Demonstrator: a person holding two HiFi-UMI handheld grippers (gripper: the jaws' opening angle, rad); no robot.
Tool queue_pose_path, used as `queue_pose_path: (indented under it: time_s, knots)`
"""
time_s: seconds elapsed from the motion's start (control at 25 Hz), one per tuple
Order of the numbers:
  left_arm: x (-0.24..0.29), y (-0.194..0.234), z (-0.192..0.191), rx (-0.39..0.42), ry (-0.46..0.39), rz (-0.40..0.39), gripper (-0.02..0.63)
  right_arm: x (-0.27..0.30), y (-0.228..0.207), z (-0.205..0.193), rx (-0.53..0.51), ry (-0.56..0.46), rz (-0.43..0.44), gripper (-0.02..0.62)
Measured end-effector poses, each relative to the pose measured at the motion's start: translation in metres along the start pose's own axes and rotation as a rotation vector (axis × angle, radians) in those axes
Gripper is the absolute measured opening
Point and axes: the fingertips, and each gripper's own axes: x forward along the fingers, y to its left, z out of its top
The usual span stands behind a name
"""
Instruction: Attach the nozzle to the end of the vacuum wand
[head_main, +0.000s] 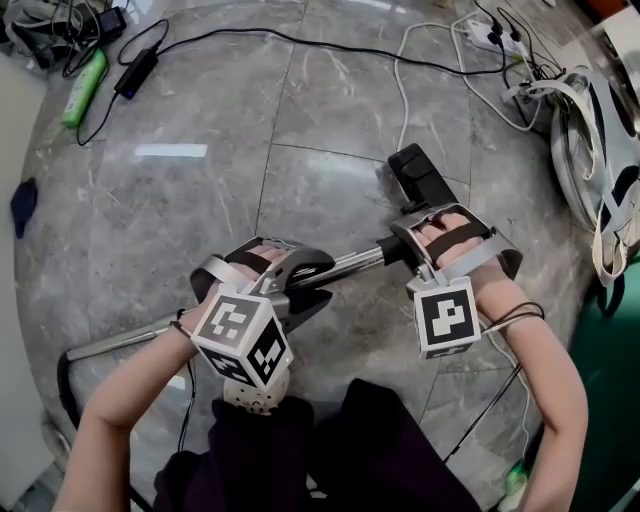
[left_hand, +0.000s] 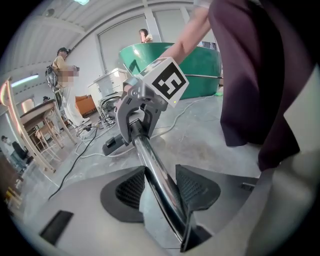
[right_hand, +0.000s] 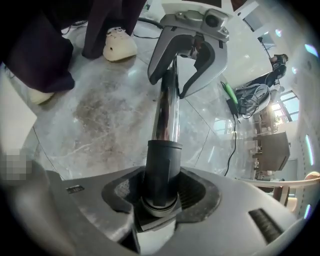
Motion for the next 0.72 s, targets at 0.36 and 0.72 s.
queue_pose_path:
  time_s: [0.36, 0.72]
  knots:
    - [0.012, -0.005, -0.007, -0.032, 0.010, -0.036, 0.199, 0.011, 0.010, -0.001, -0.017, -0.004, 0.081, 0.193]
    - [0.029, -0.014, -0.016, -0.016, 0.025, -0.058, 0.202, 0.027, 0.025, 0.001, 0.021, -0.032, 0.110, 0.193]
